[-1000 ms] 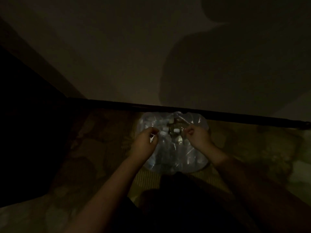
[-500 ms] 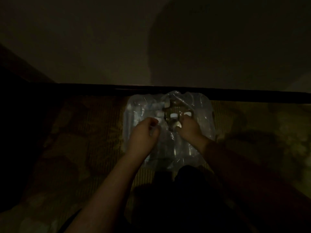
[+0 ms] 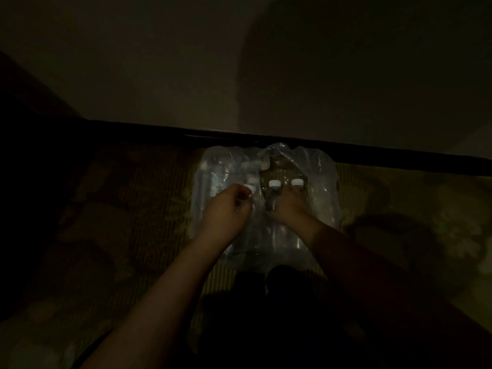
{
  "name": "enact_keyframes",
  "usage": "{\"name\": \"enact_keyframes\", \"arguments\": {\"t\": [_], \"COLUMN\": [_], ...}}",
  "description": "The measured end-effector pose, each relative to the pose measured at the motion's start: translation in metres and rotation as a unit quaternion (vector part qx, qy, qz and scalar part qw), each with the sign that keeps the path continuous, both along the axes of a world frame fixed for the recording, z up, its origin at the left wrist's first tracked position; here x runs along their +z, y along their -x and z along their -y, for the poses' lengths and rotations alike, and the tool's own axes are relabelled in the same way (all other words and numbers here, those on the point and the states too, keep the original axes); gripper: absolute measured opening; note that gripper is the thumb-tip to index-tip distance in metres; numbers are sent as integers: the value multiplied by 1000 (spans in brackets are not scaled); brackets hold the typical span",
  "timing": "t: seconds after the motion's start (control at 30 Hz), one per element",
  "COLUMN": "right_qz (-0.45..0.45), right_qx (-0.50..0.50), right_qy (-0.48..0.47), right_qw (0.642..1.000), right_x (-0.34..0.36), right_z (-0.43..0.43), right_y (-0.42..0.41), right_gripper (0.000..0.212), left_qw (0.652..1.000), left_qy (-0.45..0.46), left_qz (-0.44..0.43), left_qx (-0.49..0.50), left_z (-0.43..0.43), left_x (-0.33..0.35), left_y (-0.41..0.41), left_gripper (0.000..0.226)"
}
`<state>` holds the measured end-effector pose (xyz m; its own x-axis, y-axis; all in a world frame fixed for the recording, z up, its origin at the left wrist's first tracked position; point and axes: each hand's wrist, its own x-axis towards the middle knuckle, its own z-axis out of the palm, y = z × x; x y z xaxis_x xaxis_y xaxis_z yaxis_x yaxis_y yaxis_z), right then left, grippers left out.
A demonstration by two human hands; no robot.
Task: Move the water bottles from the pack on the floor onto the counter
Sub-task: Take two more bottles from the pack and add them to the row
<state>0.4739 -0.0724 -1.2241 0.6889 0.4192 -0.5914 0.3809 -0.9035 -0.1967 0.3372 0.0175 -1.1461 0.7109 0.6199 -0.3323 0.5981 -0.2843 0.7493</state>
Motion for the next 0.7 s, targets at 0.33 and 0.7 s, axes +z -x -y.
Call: {"name": "enact_keyframes", "arguments": {"t": [0.33,0.7], "right_qz": [-14,72], "right_qx": [-118,-15], "right_qy": [-257,-412], "right_qw": [959,908], "right_x": [15,104], "right_z": [15,-14], "right_y": [11,13], "right_gripper": [73,72], "left_qw": [1000,982], "left_qy": [21,107], "left_qz": [3,148], "left_qx": [-13,39], "left_z": [1,-8], "left_x": [-1,13], "left_y": [4,5], "left_gripper": [21,71]}}
